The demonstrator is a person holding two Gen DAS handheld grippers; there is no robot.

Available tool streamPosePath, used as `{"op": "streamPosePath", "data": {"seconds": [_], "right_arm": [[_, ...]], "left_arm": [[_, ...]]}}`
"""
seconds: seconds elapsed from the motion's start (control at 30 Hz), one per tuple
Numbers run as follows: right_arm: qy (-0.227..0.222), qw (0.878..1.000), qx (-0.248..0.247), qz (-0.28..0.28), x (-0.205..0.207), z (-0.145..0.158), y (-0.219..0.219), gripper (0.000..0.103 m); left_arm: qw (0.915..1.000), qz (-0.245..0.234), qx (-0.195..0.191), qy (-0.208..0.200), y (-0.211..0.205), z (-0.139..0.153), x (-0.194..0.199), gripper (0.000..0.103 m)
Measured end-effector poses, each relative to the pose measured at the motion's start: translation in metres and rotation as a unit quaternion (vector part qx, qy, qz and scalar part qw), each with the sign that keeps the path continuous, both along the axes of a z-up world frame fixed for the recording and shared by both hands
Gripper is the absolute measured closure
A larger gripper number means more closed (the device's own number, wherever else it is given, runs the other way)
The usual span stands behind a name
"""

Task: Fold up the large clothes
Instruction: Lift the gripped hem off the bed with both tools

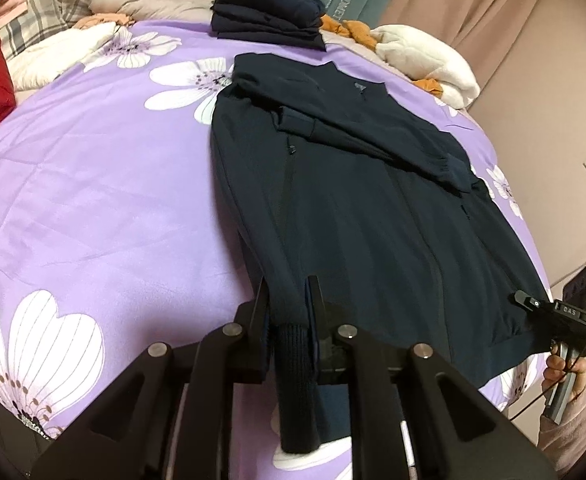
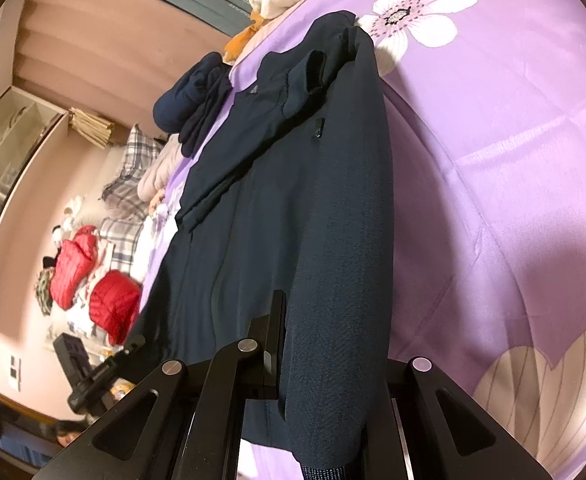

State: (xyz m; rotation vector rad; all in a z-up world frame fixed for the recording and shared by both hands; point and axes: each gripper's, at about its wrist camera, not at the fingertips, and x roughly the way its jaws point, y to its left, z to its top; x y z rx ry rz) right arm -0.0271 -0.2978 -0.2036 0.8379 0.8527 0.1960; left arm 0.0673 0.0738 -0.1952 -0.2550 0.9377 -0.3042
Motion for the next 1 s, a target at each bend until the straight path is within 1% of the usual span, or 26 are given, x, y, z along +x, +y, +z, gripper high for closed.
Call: {"op": "streamPosePath", "data": {"seconds": [0.03,0.1,0.17,0.23,0.3,0.33,0.37,0.43,0.5,0.57,0.7,0.87,1.0], "right_arm": [[0.001,1.000,0.001,0.000,0.000,0.000,0.000,0.091],[0.003,1.000,0.002,-0.001,-0.001,-0.001,-0.001,0.089],[0.007,1.000,0.006,-0.003,0.000,-0.002,-0.001,0.089],[0.010,1.000,0.005,-0.005,0.001,-0.004,-0.003,0.089],[0.014,1.000,0.002,-0.005,0.002,-0.006,-0.004,0.089],[0.018,1.000,0.001,-0.004,0.003,-0.007,-0.004,0.088],[0.019,1.000,0.000,-0.004,0.004,-0.007,-0.004,0.088],[0.022,1.000,-0.001,-0.004,0.005,-0.009,-0.005,0.088],[0.023,1.000,0.001,-0.004,0.005,-0.011,-0.005,0.088],[0.022,1.000,-0.005,-0.004,0.002,-0.012,-0.005,0.088],[0.013,1.000,-0.012,0.001,-0.001,-0.009,-0.002,0.091],[-0.021,1.000,-0.002,0.015,-0.007,0.007,0.001,0.092],[-0.039,0.999,0.000,0.024,-0.012,0.016,0.004,0.093]], "left_arm": [[1.0000,0.001,-0.004,0.004,0.001,-0.002,0.003,0.081],[0.9999,0.000,-0.014,0.010,0.002,-0.004,0.008,0.076],[0.9996,-0.002,-0.025,0.017,0.002,-0.007,0.014,0.068],[0.9990,-0.002,-0.036,0.027,0.003,-0.011,0.021,0.068],[0.9980,0.002,-0.048,0.040,0.005,-0.017,0.029,0.070],[0.9975,0.004,-0.054,0.045,0.007,-0.019,0.032,0.072],[0.9971,0.009,-0.060,0.047,0.009,-0.021,0.033,0.084],[0.9962,0.017,-0.066,0.055,0.014,-0.023,0.033,0.099],[0.9952,0.026,-0.075,0.057,0.021,-0.024,0.029,0.099],[0.9946,0.025,-0.084,0.056,0.024,-0.024,0.023,0.099],[0.9948,-0.007,-0.096,0.035,0.020,-0.014,0.009,0.099],[0.9947,-0.040,-0.095,0.009,0.008,0.004,-0.001,0.099],[0.9934,-0.061,-0.097,-0.003,0.000,0.017,-0.009,0.099]]}}
